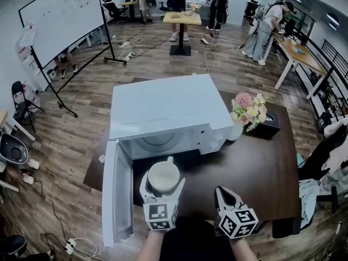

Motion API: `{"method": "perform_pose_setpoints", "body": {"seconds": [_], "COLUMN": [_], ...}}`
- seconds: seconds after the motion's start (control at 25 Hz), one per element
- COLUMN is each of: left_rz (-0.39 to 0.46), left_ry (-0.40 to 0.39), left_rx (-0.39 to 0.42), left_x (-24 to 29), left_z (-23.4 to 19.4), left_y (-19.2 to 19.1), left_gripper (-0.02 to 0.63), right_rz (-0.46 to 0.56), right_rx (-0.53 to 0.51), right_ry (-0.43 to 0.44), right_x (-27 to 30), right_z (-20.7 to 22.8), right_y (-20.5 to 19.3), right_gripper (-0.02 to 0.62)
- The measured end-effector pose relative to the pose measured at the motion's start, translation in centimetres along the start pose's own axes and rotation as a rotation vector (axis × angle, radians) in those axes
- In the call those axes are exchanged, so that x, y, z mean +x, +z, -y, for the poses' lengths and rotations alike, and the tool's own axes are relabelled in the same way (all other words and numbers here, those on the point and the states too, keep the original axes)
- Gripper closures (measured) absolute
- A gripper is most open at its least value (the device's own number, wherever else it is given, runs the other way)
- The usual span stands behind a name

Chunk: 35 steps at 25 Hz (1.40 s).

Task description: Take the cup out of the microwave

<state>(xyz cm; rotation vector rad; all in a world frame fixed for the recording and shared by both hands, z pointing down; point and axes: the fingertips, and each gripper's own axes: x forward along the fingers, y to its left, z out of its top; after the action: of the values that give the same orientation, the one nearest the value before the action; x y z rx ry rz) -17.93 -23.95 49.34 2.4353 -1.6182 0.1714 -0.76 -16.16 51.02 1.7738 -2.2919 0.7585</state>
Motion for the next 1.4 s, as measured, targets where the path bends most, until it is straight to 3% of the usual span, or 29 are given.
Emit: {"method": "perform_pose_setpoints", "body": {"seconds": [0.52,1.12,1.4], "left_rz": [0.022,0.056,0.093], "left_ry": [-0.078,-0.149,-0.159], "left_rx": [-0.023,-0.028,0.048], "left_x": [-4.4,-7.2,-6.9], "left_z": [0.8,1.1,1.0], "left_y": [2.1,4.3,5.4], "left_gripper": [0.100,0.100,0.100], "right_rz": [0.076,0.190,0.208], "right_rx": [0.000,-0.134,-0.174], "right_ry": [0.001,0.043,0.107], "right_x": [-0.4,-1.8,-1.8], "right_z": [0.2,-0.5,-1.6], "right_y": [2.2,7.1,7.8], "right_gripper": [0.601,0.601,0.601]}}
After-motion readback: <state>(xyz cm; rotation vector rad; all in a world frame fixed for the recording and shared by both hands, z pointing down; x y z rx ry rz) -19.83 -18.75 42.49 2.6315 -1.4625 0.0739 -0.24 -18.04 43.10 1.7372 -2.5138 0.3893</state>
